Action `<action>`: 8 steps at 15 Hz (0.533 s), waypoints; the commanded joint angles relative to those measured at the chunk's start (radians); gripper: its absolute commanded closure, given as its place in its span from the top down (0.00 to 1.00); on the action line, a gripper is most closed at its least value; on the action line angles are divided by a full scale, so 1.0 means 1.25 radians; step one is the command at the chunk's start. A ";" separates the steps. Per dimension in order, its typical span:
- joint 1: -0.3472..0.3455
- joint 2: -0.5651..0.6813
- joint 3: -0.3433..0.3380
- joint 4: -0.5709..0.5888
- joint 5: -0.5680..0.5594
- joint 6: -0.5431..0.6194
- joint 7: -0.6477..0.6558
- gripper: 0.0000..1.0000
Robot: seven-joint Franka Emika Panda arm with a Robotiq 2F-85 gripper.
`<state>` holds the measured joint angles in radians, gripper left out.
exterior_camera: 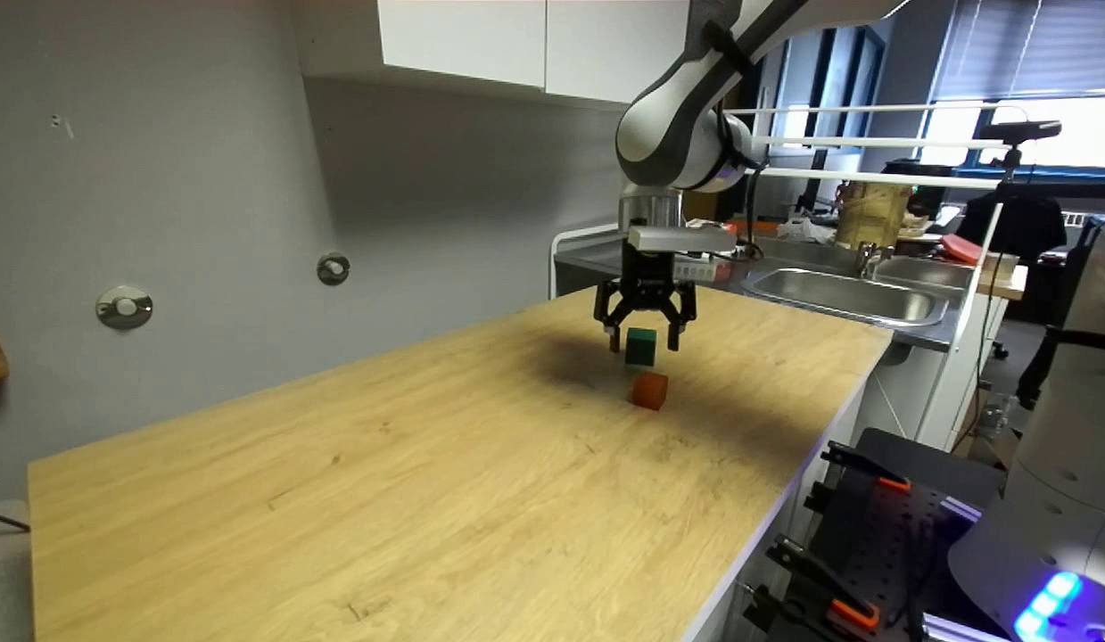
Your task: Stack the orange block on top of the blue block
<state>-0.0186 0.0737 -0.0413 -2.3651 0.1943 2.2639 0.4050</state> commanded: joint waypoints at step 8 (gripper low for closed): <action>0.024 0.088 -0.004 -0.027 -0.064 0.008 0.131 0.77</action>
<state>-0.0087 0.1680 -0.0419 -2.3982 0.1336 2.2783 0.5219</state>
